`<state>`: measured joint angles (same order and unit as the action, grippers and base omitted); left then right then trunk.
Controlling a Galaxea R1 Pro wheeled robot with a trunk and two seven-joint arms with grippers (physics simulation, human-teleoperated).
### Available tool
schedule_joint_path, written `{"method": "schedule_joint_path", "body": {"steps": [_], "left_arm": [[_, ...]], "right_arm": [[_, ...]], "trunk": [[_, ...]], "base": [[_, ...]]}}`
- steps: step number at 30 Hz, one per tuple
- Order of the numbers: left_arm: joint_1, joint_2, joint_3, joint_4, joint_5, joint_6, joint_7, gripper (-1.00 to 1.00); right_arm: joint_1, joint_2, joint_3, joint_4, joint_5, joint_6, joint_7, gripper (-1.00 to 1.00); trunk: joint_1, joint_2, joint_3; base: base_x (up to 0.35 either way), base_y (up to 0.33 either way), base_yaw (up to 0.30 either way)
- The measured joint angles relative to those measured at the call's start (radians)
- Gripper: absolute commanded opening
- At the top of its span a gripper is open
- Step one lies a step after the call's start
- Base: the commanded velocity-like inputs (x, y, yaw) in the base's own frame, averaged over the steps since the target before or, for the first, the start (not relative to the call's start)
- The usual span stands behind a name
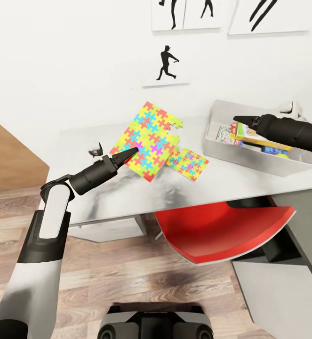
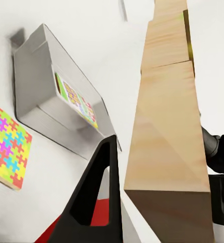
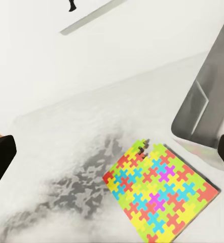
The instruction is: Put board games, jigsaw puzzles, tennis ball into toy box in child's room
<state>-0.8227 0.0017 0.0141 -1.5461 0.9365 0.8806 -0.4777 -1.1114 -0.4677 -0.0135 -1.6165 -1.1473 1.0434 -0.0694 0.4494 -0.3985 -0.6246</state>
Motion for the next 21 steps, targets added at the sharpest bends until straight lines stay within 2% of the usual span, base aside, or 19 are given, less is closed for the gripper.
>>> {"method": "schedule_joint_path", "body": {"steps": [9,21], "left_arm": [[0.001,-0.001,0.001,0.0,0.0,-0.001,0.001,-1.0],[0.001,-0.001,0.003,0.0,-0.001,-0.005,0.001,-1.0]], "right_arm": [[0.001,0.0,0.0,0.0,0.0,0.0,0.0,1.0],[0.003,-0.001,-0.001,0.0,0.001,0.0,0.0,1.0]], "trunk": [[0.0,0.0,0.015],[0.0,0.0,0.031]], "base": [[0.0,-0.113,0.0],[0.0,-0.248,0.0]]}}
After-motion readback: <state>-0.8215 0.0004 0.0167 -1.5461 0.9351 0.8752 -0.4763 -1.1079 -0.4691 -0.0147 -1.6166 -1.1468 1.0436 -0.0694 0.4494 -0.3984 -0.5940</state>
